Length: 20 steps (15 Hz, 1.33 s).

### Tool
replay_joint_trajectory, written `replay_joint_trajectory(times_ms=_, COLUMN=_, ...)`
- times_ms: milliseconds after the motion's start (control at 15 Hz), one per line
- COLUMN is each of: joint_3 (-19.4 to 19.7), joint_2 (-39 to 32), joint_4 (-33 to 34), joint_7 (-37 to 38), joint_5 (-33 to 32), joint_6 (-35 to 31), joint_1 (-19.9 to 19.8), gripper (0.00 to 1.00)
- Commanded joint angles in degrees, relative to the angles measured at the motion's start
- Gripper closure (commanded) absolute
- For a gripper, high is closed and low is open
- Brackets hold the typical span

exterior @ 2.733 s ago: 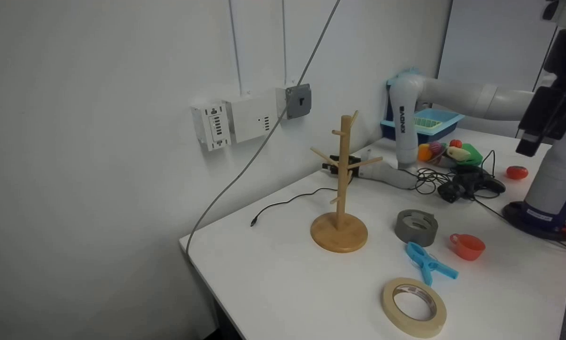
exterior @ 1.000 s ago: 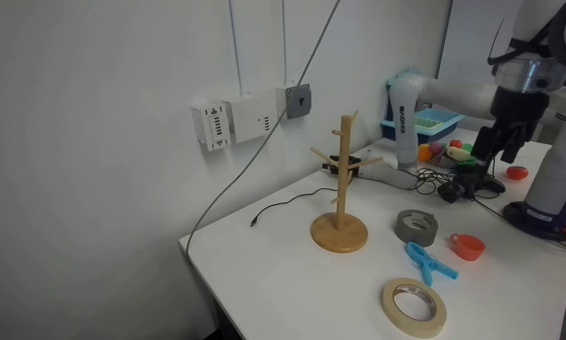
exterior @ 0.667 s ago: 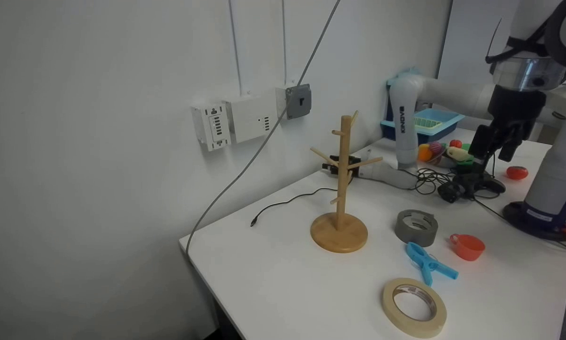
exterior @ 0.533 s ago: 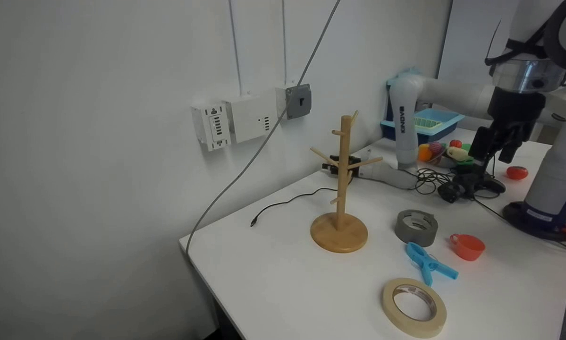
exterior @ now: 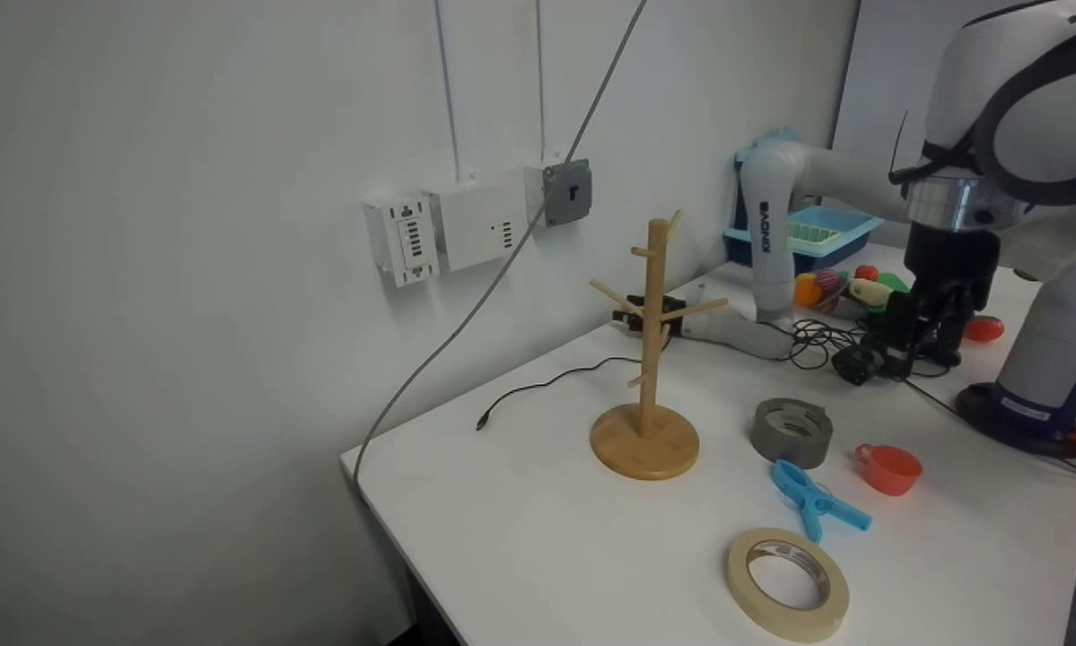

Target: Hang the grey masking tape on the wooden rack

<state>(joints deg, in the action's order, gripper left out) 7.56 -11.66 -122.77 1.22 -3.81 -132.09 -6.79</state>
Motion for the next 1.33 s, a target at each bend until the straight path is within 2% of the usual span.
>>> replay_joint_trajectory(times_ms=0, joint_3=-0.18, joint_2=-6.12, joint_4=5.17, joint_7=-4.35, joint_5=1.67, joint_6=-0.62, joint_1=-1.56, gripper=0.00)
replay_joint_trajectory(times_ms=333, joint_3=-0.47, joint_2=-10.24, joint_4=9.39, joint_7=-4.94, joint_5=2.47, joint_6=0.58, joint_1=-2.31, gripper=0.00)
replay_joint_trajectory(times_ms=400, joint_3=-0.09, joint_2=-8.45, joint_4=6.62, joint_7=-3.16, joint_5=0.97, joint_6=0.16, joint_1=-1.40, gripper=0.00)
replay_joint_trajectory(times_ms=800, joint_3=-0.11, joint_2=-9.58, joint_4=8.09, joint_7=-3.16, joint_5=1.10, joint_6=0.17, joint_1=-1.47, gripper=0.00)
replay_joint_trajectory(times_ms=1267, joint_3=-0.05, joint_2=-16.83, joint_4=12.81, joint_7=-2.68, joint_5=0.67, joint_6=0.64, joint_1=-1.61, gripper=0.00)
